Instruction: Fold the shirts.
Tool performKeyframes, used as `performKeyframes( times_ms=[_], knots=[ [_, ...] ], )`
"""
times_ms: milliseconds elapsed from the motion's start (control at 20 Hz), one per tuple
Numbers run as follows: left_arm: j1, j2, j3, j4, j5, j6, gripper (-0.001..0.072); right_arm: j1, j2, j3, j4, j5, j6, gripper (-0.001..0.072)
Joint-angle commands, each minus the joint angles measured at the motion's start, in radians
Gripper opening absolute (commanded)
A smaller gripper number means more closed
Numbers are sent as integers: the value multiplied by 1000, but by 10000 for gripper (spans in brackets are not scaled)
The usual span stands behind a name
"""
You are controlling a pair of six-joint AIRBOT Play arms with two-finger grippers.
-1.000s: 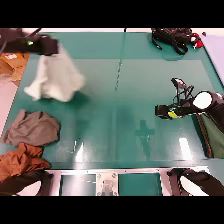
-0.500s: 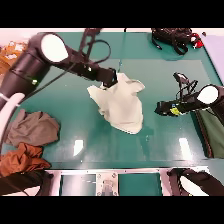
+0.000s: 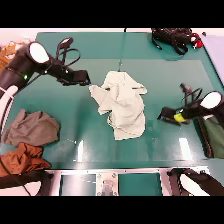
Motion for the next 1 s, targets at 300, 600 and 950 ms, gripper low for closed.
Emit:
performKeyframes(
  times_ms=[300,600,950],
  knots=[
    [48,-106,-118,-95,166,53,708,285,-53,-270,330,-458,0,426],
    [48,-106,-118,-93,136,58,708,16,-138,-77,160,-288,-139,11],
    [48,-108,-118,-93,160,83,708,-446,-151,240,-4,-154,-142,12]
  ],
)
